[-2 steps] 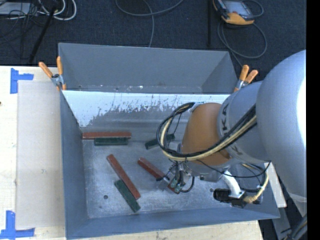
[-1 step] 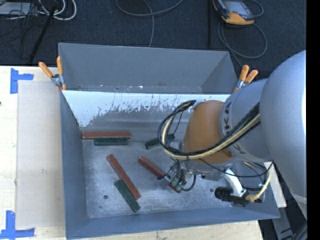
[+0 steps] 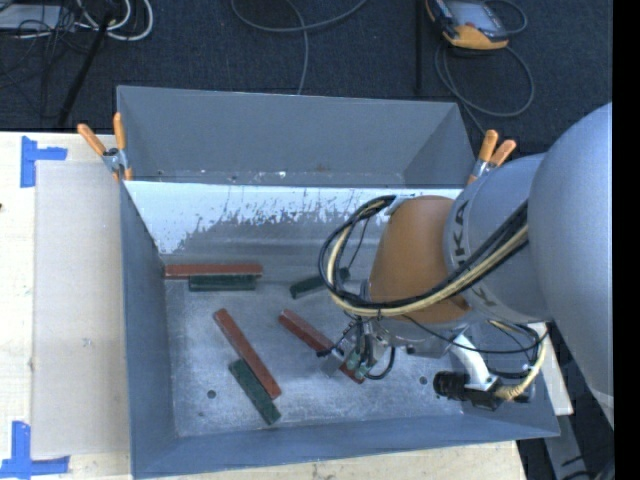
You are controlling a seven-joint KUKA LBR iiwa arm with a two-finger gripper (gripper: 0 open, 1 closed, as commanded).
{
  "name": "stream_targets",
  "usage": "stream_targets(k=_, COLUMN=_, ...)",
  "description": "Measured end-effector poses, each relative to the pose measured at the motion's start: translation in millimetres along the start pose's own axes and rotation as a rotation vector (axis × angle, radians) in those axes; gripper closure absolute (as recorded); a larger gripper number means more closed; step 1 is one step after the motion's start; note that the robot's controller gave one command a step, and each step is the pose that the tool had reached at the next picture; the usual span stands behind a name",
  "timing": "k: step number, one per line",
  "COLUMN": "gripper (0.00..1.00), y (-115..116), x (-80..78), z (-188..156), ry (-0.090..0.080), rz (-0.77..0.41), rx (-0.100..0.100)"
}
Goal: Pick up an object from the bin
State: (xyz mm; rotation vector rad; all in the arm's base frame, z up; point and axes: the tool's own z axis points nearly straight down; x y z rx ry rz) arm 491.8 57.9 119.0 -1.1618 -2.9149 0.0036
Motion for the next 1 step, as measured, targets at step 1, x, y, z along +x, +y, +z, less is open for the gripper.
stream_targets(k=1, gripper=1.0, y=0.2, x=-0.3, z=-10.0, ry=-0.002, rz=-0.001, rx=-0.002)
